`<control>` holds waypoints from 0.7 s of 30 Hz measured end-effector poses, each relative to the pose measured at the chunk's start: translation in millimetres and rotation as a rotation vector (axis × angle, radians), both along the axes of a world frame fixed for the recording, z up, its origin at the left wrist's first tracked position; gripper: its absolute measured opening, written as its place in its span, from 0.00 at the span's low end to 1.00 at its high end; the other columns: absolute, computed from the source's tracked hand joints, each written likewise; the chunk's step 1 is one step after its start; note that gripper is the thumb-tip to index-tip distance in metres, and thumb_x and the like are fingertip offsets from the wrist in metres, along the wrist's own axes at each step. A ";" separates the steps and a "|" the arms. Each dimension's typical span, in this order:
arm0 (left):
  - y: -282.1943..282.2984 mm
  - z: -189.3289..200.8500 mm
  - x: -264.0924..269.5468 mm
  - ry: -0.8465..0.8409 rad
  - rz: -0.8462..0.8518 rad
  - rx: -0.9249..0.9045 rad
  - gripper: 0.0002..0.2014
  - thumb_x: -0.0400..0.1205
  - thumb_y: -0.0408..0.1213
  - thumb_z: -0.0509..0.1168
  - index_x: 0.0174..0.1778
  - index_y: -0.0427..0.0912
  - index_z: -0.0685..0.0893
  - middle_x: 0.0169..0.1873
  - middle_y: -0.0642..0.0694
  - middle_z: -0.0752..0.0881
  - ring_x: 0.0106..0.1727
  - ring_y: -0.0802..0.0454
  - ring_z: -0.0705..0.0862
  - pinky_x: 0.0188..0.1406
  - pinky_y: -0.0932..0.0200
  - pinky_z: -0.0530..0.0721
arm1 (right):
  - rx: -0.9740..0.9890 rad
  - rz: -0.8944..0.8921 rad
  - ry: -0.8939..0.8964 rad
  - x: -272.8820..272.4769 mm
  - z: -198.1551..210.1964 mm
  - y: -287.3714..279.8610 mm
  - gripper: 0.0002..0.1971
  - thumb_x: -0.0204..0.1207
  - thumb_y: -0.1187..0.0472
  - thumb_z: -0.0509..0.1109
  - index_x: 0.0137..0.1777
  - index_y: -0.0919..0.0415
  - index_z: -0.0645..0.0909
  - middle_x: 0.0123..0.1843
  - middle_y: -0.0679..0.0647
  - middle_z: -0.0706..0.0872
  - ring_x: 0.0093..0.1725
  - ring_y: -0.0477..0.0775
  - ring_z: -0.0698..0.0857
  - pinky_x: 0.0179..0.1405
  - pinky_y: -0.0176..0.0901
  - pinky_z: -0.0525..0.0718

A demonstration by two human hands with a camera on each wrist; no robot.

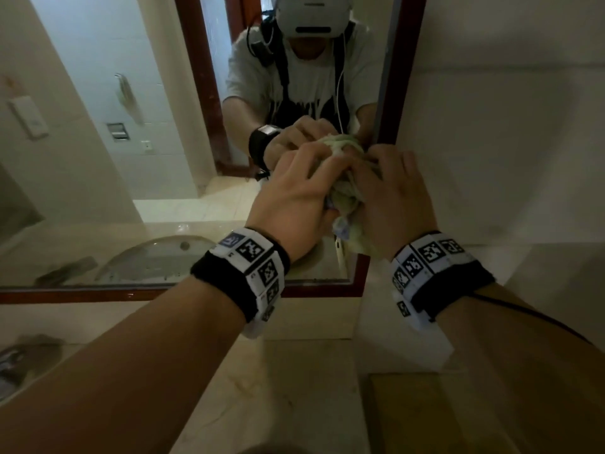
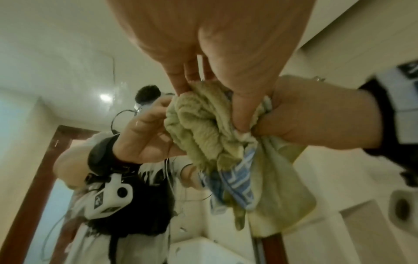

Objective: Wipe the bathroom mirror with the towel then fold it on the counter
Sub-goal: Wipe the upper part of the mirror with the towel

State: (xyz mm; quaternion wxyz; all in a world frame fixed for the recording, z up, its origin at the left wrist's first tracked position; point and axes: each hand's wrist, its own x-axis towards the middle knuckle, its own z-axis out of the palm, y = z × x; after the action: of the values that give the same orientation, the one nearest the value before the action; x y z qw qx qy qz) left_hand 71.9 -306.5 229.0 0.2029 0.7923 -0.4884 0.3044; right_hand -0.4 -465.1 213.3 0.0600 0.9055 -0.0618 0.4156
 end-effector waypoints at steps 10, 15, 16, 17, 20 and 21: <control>-2.5 -76.9 5.5 -0.004 0.097 0.037 0.27 0.76 0.43 0.72 0.73 0.46 0.81 0.70 0.41 0.80 0.64 0.38 0.80 0.57 0.43 0.86 | -0.062 0.084 0.057 3.0 -67.9 -4.7 0.26 0.78 0.63 0.61 0.77 0.64 0.76 0.62 0.61 0.82 0.52 0.63 0.78 0.48 0.50 0.80; -2.0 -153.3 5.6 0.009 0.042 0.061 0.23 0.76 0.35 0.74 0.69 0.41 0.86 0.67 0.38 0.83 0.62 0.36 0.82 0.63 0.44 0.83 | 0.042 0.117 0.217 -6.3 -138.4 2.0 0.31 0.76 0.63 0.51 0.79 0.66 0.73 0.63 0.62 0.82 0.51 0.65 0.79 0.48 0.56 0.83; -3.3 -161.0 7.8 0.007 0.022 0.034 0.22 0.76 0.34 0.74 0.68 0.39 0.86 0.66 0.37 0.84 0.63 0.35 0.83 0.66 0.45 0.82 | 0.060 0.120 0.201 -3.8 -145.4 1.0 0.31 0.76 0.62 0.52 0.79 0.66 0.74 0.63 0.62 0.82 0.51 0.65 0.79 0.48 0.56 0.82; -3.9 -169.2 9.1 0.012 0.008 0.016 0.20 0.77 0.33 0.73 0.67 0.38 0.87 0.66 0.36 0.84 0.63 0.36 0.83 0.66 0.45 0.81 | 0.064 0.123 0.198 -2.4 -153.0 -0.3 0.30 0.77 0.62 0.52 0.79 0.67 0.74 0.63 0.63 0.82 0.51 0.66 0.79 0.48 0.57 0.82; -3.3 -199.1 7.2 0.062 -0.009 0.005 0.17 0.80 0.33 0.70 0.65 0.39 0.88 0.65 0.37 0.85 0.63 0.37 0.84 0.63 0.44 0.84 | 0.012 0.122 0.260 -6.0 -180.6 0.8 0.25 0.82 0.65 0.53 0.78 0.66 0.75 0.61 0.61 0.83 0.50 0.66 0.80 0.46 0.59 0.84; -2.8 -208.9 5.4 0.095 -0.006 0.019 0.17 0.80 0.33 0.68 0.66 0.40 0.88 0.66 0.38 0.85 0.64 0.38 0.84 0.64 0.44 0.84 | 0.010 0.109 0.283 -8.1 -189.5 1.5 0.25 0.82 0.65 0.53 0.78 0.65 0.76 0.60 0.61 0.83 0.49 0.65 0.80 0.45 0.59 0.84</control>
State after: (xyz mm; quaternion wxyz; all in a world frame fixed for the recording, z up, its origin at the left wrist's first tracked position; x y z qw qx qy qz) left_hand 77.3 -309.3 20.1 0.2195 0.8062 -0.4833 0.2612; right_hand -8.4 -463.6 23.9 0.0408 0.9574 -0.0055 0.2860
